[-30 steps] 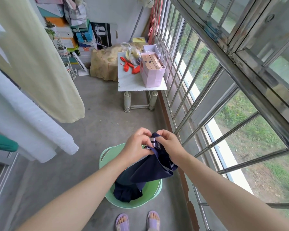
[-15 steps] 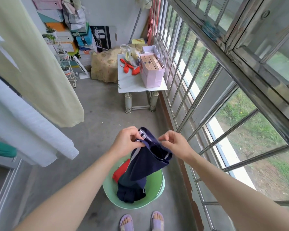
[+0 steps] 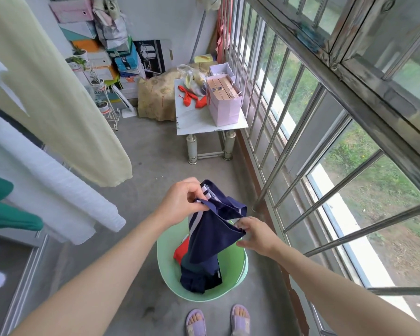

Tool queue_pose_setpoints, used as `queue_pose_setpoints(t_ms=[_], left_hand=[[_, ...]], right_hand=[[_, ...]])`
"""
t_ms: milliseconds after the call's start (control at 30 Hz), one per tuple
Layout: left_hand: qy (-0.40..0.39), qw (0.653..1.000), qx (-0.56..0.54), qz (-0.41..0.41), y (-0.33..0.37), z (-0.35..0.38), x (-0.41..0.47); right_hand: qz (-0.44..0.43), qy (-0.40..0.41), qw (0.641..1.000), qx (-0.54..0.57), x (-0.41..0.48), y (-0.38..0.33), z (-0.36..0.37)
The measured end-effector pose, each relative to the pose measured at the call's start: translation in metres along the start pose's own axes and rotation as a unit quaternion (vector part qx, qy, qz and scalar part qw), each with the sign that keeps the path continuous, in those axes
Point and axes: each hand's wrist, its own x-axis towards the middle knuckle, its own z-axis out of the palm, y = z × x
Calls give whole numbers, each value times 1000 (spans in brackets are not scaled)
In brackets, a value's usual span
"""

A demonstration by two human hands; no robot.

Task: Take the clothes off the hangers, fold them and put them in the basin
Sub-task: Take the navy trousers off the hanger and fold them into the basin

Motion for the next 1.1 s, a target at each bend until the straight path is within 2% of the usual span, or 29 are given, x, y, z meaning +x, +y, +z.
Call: queue_pose_setpoints(t_ms=[67,167,300,400,600,733,800,933,1000,1100], left_hand=[[3,1000,-3,-5,2,-2,-3],[-5,1000,1,-15,-1,-6,-6],[-20,999,17,-19,-7,-8,-9],[-28,999,20,-24,-2,-8,-10],[-38,999,12,-25,8,-10,-13],[-43,999,10,-22,12,-13,-18],[-26,999,10,-23,10,-18,-20],[37,999,11,-36,-5,-36,-23],[74,996,26,-52,-15,-45,-26],[148,985,19,-84,-16,-51,-26]], right_hand=[[-4,-8,1000,-2,-3,0,2],[-37,-3,997,-72,-8,1,4],[-114,88,983,-115,-9,8,7],[-130,121,973,-150,-9,2,4],[-118,113,978,-133,-5,-7,-1],[-120,36,985,-120,7,-9,-2],[-107,45,986,-116,11,-13,-2],[-83,164,979,-89,11,-19,-22],[-96,212,969,-78,10,-26,-40],[-128,241,960,-67,9,-41,-66]])
